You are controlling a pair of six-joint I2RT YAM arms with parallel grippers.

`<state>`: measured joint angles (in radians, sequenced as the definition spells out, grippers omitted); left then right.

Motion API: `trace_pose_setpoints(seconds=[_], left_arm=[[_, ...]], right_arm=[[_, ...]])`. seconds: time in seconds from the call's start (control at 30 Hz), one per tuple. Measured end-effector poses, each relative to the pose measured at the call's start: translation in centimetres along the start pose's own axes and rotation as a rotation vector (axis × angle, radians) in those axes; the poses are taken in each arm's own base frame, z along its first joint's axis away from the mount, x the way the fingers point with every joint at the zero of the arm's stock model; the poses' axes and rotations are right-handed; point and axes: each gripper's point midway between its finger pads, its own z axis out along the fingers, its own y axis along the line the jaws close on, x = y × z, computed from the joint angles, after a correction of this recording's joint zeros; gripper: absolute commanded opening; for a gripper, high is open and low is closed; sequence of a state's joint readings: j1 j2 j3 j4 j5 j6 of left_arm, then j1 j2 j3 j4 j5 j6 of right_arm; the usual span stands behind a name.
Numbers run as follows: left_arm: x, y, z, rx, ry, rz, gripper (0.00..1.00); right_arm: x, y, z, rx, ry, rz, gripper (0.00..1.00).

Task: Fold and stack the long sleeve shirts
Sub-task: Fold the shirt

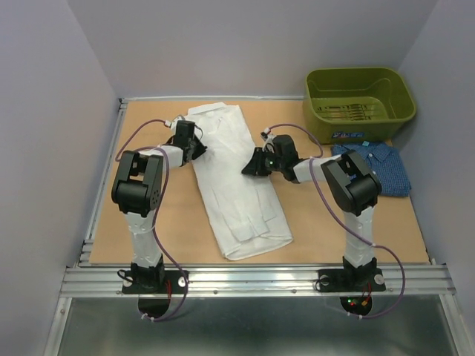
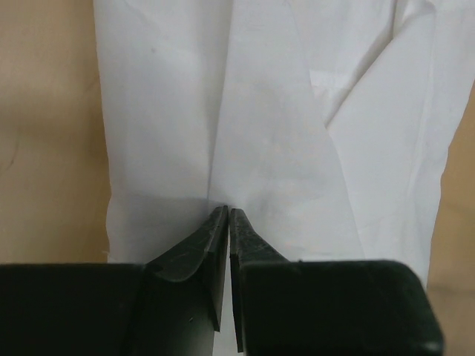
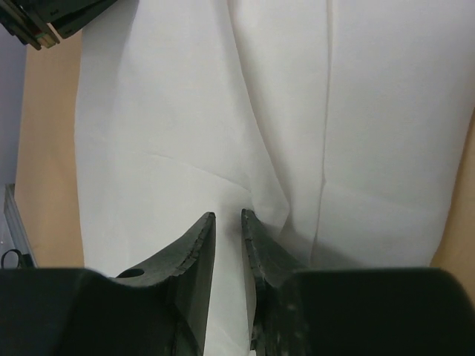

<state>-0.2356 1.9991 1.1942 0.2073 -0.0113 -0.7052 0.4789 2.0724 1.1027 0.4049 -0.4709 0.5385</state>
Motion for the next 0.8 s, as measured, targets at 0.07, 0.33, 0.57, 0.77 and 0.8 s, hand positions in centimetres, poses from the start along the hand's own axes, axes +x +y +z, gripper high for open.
trace_pose_setpoints(seconds=[0.07,0.33,0.57,0.77,0.8], left_arm=[[-0.2,0.3,-0.1,-0.007,-0.002,-0.023,0.17],[-1.7,0.4,0.4,-0.045,0.010,-0.033,0.17],[-4.5,0.0,2.9,-0.060,-0.002,-0.025,0.20],[-4.3,0.5,2.0,-0.063,0.020,-0.009,0.33],[-4.1,0.7,1.2,-0.063,0.025,-0.007,0.34]], right_arm=[[-0.5,-0.1,0.3,0.008,0.006,-0.018,0.30],[-1.7,-0.8,0.5,0.069,0.015,-0.098,0.32],[-1.9,-1.1,0.4,0.084,0.009,-0.126,0.35],[-1.6,-0.9,-1.2,0.122,0.033,-0.134,0.42],[-1.5,-0.8,-1.5,0.125,0.040,-0.132,0.43]])
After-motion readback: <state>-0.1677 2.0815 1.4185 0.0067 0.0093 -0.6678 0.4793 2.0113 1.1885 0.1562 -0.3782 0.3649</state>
